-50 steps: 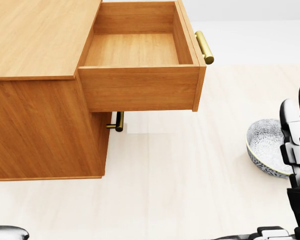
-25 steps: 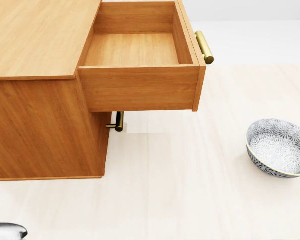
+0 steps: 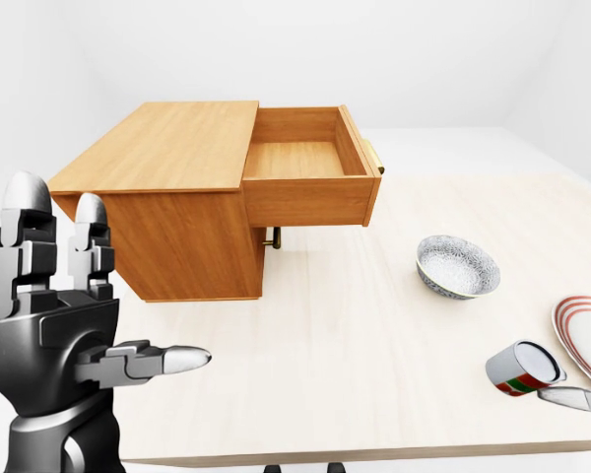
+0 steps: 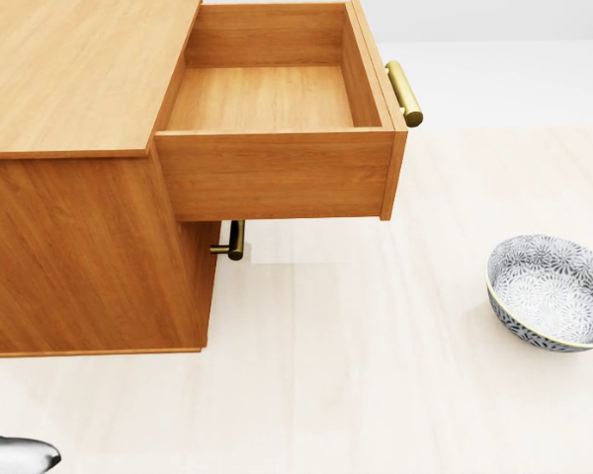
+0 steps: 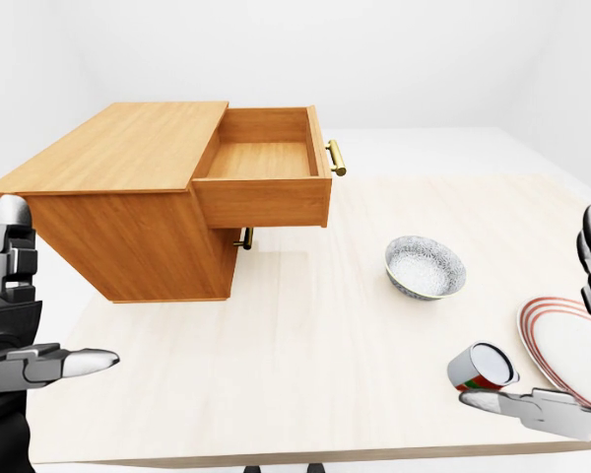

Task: Put the ketchup in the top drawer of the cabinet.

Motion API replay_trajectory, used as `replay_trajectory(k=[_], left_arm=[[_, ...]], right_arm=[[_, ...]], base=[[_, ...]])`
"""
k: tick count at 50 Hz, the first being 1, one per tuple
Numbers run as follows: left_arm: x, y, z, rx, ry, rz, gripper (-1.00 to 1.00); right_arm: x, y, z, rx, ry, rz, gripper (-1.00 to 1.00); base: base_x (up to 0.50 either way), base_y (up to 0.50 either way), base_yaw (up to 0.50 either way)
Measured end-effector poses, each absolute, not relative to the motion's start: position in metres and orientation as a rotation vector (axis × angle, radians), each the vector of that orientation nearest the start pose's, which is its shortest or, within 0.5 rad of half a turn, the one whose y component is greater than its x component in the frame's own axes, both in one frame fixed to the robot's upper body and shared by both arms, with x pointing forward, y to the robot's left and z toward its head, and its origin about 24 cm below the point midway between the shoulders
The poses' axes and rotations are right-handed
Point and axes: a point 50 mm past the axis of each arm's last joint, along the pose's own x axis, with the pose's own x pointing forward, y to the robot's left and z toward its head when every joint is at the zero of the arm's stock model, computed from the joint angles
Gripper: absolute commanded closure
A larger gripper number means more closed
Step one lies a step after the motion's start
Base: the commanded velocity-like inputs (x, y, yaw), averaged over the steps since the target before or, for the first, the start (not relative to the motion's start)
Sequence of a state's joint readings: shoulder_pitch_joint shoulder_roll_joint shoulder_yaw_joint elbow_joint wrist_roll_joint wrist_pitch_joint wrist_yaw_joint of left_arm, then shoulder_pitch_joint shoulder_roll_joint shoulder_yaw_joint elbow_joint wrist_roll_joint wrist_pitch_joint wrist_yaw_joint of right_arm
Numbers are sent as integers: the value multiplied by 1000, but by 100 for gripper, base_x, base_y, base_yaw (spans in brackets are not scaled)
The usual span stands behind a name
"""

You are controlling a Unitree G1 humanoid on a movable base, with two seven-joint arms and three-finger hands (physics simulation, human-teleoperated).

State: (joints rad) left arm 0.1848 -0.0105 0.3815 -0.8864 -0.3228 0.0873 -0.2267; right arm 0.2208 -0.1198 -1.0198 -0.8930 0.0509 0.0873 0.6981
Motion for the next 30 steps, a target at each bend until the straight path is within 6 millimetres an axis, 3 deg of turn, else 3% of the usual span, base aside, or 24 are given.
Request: replay_trajectory(k=[30], left_arm=[[161,210,189,-31,-642,47,-100]], right_arm=[[100,-329,174,-709,-85,-367,-100]], base=[[0,0,0]])
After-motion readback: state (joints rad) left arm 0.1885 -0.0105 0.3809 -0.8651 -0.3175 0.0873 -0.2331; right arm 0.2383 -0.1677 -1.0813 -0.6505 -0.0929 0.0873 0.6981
